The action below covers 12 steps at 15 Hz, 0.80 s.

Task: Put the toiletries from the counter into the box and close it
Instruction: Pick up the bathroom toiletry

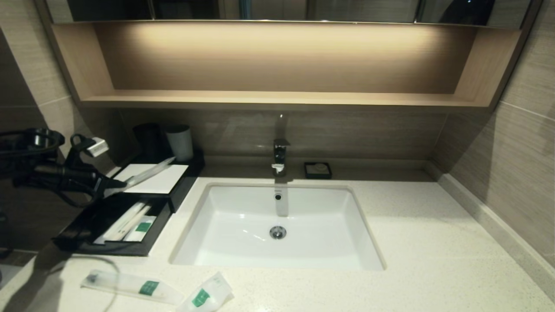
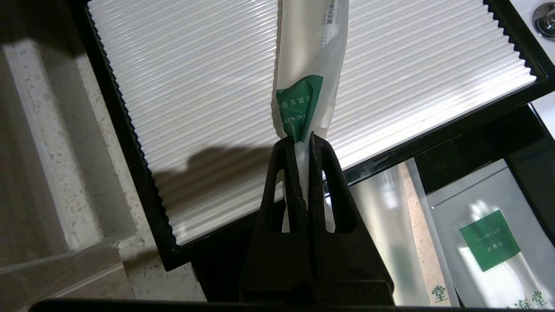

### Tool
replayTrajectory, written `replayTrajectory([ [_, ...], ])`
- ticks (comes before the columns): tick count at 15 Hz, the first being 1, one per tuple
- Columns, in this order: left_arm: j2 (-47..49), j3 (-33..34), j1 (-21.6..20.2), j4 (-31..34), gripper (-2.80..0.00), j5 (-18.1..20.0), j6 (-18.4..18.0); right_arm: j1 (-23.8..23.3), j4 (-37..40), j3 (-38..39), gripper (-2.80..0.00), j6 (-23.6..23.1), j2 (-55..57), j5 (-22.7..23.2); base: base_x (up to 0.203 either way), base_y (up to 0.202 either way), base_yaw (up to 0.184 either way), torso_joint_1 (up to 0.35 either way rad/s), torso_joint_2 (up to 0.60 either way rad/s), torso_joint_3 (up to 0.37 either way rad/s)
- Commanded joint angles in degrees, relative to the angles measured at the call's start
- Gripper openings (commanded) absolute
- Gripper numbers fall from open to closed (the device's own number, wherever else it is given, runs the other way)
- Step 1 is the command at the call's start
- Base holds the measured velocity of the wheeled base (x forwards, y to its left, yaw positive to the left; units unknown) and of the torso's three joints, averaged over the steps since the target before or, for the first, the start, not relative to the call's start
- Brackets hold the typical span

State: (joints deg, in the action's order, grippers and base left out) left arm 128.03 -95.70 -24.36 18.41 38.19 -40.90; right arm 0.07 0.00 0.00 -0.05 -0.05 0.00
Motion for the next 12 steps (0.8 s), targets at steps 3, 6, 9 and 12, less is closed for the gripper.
replayTrajectory([
  [3, -2.1, 0.4, -0.3, 0.3, -2.80, 0.2, 2.3, 0.0, 0.0, 0.1, -2.80, 0.0, 0.0, 0.0, 0.000, 0.000, 0.000, 0.000, 0.00, 0.000],
  [6, -5.3, 0.5, -0.4, 4.3, -2.80, 0.2, 4.1, 0.0, 0.0, 0.1, -2.80, 0.0, 0.0, 0.0, 0.000, 0.000, 0.000, 0.000, 0.00, 0.000],
  [9, -8.9, 0.7, -1.3, 11.0, -2.80, 0.0, 5.2, 0.0, 0.0, 0.1, -2.80, 0.0, 0.0, 0.0, 0.000, 0.000, 0.000, 0.000, 0.00, 0.000],
  [12, -12.4, 0.9, -3.6, 16.7, -2.80, -0.6, 5.6, 0.0, 0.0, 0.1, -2.80, 0.0, 0.0, 0.0, 0.000, 0.000, 0.000, 0.000, 0.00, 0.000],
])
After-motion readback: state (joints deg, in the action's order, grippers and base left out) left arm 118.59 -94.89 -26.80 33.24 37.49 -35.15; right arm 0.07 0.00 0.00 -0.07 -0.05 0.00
